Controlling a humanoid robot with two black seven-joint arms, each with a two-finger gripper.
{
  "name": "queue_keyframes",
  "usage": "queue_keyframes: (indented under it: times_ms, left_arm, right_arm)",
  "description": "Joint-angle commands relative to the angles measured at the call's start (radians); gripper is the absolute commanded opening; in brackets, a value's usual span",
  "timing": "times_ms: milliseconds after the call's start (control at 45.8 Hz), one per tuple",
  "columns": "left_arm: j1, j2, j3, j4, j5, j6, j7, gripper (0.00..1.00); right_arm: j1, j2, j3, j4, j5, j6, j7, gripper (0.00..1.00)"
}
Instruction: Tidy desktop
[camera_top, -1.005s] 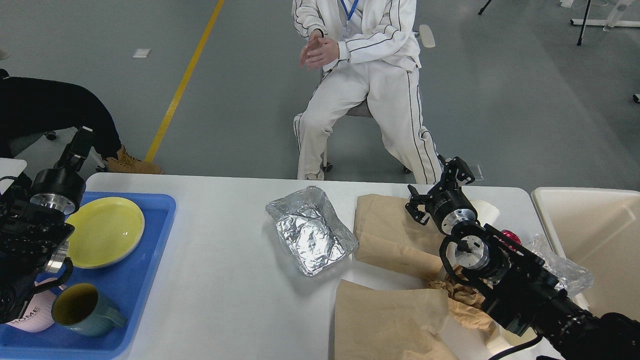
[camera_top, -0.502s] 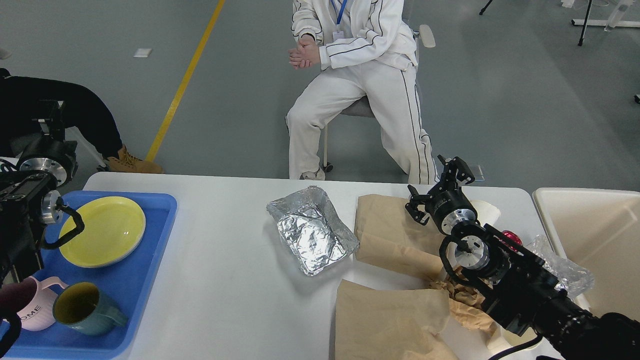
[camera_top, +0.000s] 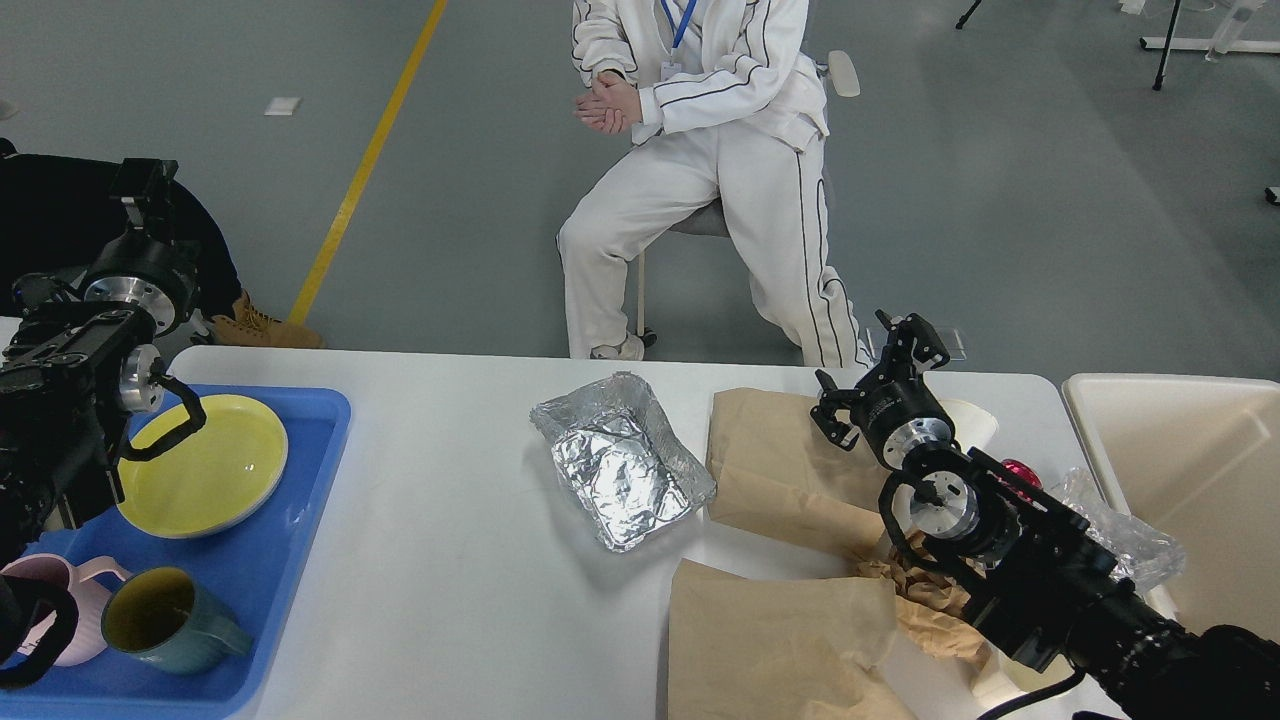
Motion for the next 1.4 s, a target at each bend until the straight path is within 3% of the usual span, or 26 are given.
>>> queue_keyframes:
  times_ms: [0,371,655,939,1070,1179,1376]
  left_arm:
    - [-0.011,0.004,0.002,0.0,0.001,0.001,-0.001,0.97]
    - [-0.002,-0.091,-0.012,-0.003,-0.012,0.0,-0.012,0.97]
    - [0.056,-0.148,-0.002,-0.003,-0.012,0.0,-0.216,0.97]
    - [0.063,-0.154,0.002,-0.001,-0.011,0.003,-0.222,0.97]
    - [0.063,-0.168,-0.017,-0.001,-0.016,0.012,-0.25,0.97]
    - [0.069,-0.198,-0.029,-0.001,-0.028,0.015,-0.234,0.97]
    - [0.11,-0.223,-0.054,0.0,-0.037,0.015,-0.248,0.97]
  right_arm:
    - [0.0,0.0,0.0,0.0,-0.001,0.0,0.0,1.0]
    - [0.0,0.0,0.0,0.0,0.001,0.0,0.0,1.0]
    - [0.0,0.0,0.0,0.0,0.001,0.0,0.0,1.0]
    - [0.0,0.0,0.0,0.0,0.001,0.0,0.0,1.0]
    - [0.0,0.0,0.0,0.0,0.001,0.0,0.0,1.0]
    - [0.0,0.0,0.0,0.0,0.001,0.0,0.0,1.0]
    - [0.0,0.0,0.0,0.0,0.001,0.0,0.0,1.0]
